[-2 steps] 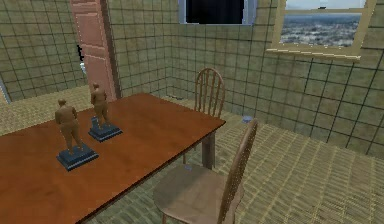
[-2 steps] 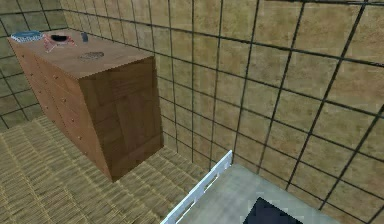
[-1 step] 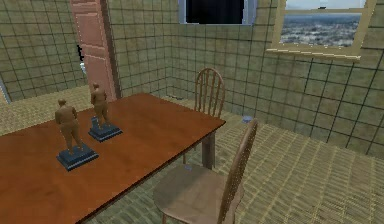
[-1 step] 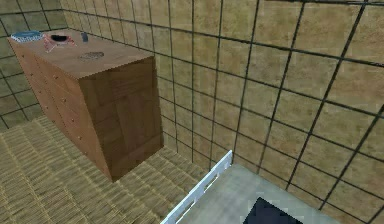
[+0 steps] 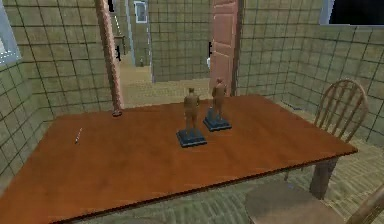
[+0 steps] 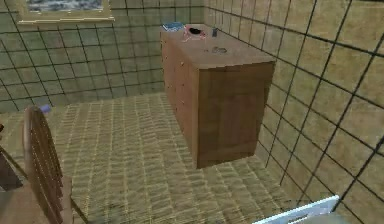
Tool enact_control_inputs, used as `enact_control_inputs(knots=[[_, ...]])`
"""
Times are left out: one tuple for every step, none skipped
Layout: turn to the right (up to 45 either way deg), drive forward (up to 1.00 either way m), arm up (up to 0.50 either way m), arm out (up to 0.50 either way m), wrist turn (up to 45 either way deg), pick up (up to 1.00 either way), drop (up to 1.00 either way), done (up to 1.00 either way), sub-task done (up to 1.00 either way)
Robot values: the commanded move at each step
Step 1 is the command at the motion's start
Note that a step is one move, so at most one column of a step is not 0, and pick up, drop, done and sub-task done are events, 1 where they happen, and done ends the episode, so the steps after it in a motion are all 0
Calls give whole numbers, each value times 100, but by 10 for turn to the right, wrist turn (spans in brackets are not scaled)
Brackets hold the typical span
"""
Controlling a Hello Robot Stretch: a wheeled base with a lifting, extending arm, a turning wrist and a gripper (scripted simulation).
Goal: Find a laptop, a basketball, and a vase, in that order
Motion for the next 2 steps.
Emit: enact_control_inputs(knots=[[450, 0, 0, 0, 0, 0, 0, 0, 0], [150, 0, 0, 0, 0, 0, 0, 0, 0]])
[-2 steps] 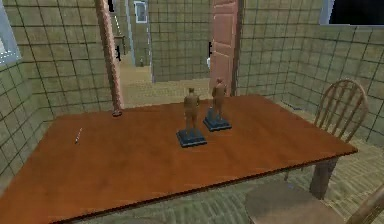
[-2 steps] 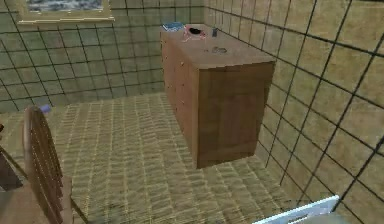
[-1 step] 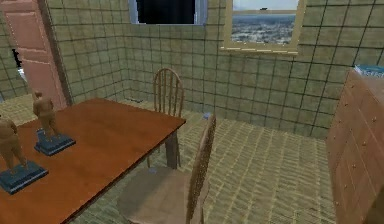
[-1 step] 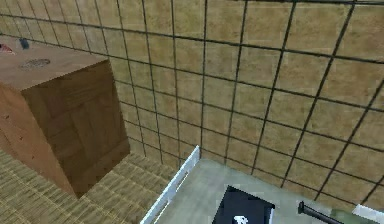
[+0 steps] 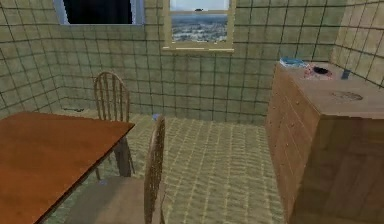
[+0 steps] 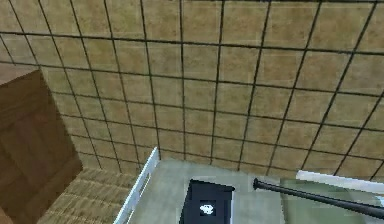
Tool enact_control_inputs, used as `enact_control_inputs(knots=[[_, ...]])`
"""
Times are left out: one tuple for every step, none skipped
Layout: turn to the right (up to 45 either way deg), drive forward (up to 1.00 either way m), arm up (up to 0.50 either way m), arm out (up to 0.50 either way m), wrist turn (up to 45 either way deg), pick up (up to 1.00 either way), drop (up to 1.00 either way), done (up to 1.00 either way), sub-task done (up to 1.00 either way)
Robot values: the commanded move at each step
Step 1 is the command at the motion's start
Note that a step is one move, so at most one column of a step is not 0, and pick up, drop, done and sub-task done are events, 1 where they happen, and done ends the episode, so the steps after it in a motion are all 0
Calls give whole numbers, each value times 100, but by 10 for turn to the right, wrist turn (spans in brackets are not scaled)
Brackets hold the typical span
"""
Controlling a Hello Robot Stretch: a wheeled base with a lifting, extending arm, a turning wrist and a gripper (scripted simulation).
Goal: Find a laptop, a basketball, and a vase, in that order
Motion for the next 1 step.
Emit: enact_control_inputs(knots=[[0, 75, 0, 0, 0, 0, 0, 0, 0]])
